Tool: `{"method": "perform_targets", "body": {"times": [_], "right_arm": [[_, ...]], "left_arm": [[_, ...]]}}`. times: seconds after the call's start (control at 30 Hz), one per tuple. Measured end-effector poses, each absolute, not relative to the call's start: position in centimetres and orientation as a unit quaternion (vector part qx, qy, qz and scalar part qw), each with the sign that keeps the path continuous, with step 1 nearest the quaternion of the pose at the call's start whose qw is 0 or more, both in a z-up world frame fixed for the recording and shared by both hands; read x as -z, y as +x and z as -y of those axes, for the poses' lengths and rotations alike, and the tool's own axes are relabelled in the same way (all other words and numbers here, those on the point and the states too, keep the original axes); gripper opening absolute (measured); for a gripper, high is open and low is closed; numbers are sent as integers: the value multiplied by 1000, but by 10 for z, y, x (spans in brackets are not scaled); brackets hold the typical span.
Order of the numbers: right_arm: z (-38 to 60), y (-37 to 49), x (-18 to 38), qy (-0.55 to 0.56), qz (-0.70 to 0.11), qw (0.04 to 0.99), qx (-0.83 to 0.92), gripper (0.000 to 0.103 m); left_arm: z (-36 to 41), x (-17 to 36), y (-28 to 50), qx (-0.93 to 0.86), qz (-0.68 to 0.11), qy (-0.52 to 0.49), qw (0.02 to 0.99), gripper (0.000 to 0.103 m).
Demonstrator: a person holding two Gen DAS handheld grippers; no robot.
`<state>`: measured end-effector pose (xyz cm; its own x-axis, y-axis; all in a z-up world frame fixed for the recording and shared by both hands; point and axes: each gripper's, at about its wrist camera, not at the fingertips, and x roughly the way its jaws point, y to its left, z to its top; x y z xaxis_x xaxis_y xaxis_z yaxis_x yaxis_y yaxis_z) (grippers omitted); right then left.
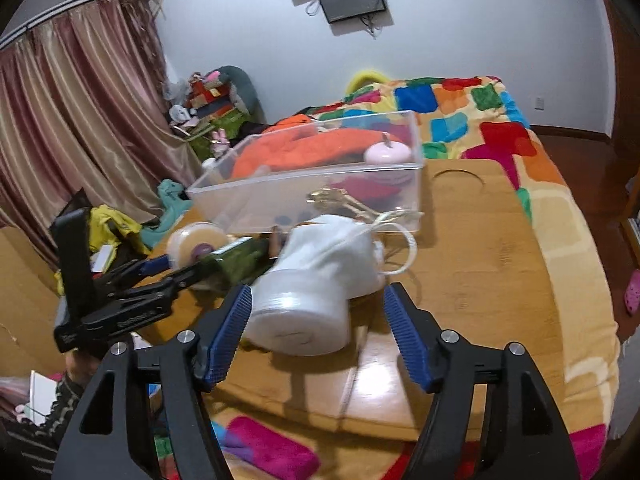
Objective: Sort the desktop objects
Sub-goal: 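Grasp the cream jar with the left tool while the right tool grasps the white tub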
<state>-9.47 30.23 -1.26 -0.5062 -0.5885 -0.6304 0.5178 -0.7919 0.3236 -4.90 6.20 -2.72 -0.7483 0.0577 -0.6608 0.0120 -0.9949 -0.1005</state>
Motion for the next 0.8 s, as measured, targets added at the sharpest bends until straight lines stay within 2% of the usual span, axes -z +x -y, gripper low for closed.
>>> {"method": "perform_targets", "body": {"times": [0.23,0.33,0.8], "right_arm": [[-272,-94,36,402,13,317,859,67],[-270,-97,41,404,11,315,859,63],[-276,-81,15,363,8,328,872,62]], "left_arm": [[-61,28,-38,-935,49,-351,9,67],[-61,26,-35,-937,48,-347,7,66],[-66,17,-31,-940,57,-337,8,66]]}}
